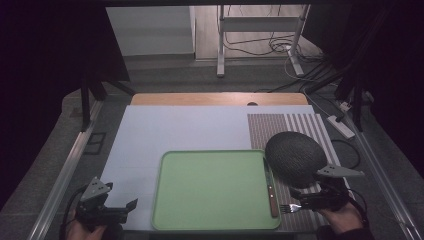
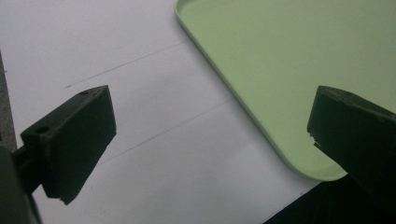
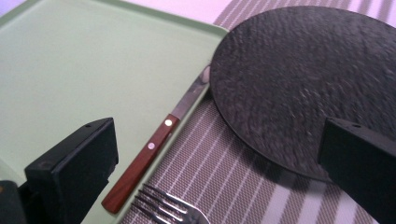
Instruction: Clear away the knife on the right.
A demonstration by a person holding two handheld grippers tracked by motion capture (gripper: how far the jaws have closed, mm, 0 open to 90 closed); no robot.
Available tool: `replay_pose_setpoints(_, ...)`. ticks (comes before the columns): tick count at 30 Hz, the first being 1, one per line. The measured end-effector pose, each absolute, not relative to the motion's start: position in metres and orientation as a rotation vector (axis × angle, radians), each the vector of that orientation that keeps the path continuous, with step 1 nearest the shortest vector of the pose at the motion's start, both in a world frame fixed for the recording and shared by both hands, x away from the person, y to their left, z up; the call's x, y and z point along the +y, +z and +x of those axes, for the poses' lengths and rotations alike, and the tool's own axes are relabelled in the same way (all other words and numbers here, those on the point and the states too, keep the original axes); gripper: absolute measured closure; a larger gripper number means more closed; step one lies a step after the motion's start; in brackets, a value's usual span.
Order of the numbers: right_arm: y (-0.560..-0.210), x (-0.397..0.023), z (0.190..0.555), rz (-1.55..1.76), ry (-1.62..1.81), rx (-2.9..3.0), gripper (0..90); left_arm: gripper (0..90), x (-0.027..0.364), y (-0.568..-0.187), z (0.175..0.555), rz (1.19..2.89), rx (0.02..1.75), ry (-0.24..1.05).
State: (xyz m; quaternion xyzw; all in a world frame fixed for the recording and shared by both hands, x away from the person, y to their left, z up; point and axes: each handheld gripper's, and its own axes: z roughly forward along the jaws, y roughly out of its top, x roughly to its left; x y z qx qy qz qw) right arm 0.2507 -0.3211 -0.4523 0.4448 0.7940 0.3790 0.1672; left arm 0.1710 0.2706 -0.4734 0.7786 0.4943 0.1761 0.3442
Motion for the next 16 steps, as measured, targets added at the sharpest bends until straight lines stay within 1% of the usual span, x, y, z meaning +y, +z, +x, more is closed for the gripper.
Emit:
replay_pose_setpoints(9,-0.452,-0.336,0.239,1.335,1.089,2.203,0.0,1.7,0.271,-0.474,0.171,2.022,1.284,0.456)
replay_pose_setpoints(16,-0.453,-0.336,0.239,1.337,1.051,2.215,0.0,1.7,0.271,-0.473,0.171,2.021,1.283,0.453)
